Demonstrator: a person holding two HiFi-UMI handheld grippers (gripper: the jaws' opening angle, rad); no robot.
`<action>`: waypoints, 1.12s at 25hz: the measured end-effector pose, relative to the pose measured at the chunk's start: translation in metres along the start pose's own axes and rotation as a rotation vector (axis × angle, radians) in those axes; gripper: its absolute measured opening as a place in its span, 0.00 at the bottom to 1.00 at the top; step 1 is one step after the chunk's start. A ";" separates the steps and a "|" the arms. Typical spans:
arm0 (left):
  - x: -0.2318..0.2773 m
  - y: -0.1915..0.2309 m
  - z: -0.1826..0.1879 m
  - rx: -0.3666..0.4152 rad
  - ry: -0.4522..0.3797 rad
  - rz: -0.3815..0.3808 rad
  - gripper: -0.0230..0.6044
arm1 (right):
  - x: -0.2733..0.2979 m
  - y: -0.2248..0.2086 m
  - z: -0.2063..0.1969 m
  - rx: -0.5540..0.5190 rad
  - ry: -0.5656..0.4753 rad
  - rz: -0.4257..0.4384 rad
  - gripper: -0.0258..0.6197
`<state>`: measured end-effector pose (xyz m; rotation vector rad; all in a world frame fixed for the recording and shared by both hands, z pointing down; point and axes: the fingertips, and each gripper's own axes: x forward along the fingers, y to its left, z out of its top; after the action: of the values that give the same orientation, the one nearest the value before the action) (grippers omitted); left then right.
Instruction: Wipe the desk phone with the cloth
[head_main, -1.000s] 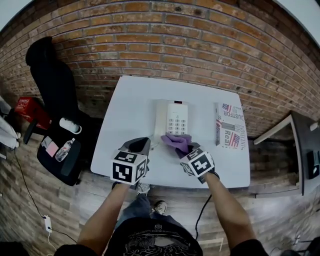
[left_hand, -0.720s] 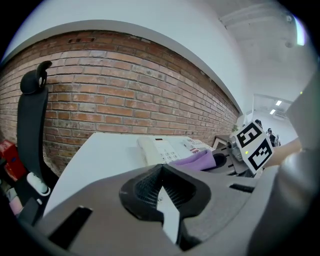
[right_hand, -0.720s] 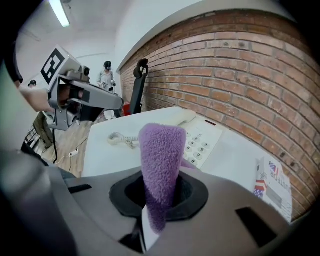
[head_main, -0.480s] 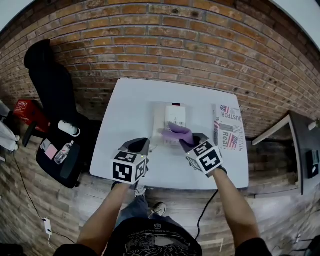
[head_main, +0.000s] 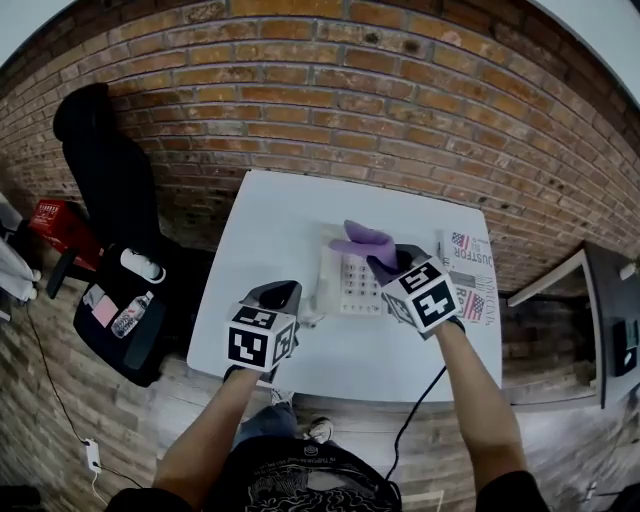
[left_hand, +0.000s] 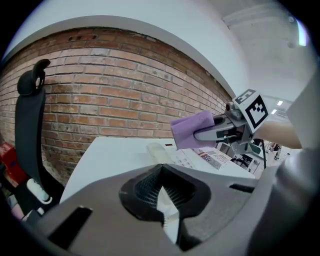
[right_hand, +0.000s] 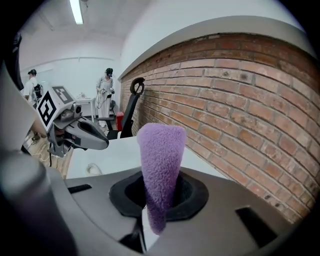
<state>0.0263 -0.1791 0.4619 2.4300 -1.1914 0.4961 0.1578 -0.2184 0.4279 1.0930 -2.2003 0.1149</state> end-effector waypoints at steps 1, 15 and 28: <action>0.002 0.004 0.002 -0.001 -0.001 0.001 0.04 | 0.005 -0.003 0.007 -0.007 -0.003 0.000 0.11; 0.026 0.051 0.022 -0.019 0.002 -0.006 0.04 | 0.091 -0.032 0.051 -0.069 0.029 -0.017 0.11; 0.035 0.066 0.011 -0.032 0.028 0.005 0.04 | 0.126 -0.012 0.015 -0.064 0.122 0.058 0.11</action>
<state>-0.0053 -0.2455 0.4812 2.3864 -1.1850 0.5070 0.1047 -0.3166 0.4896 0.9623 -2.1130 0.1323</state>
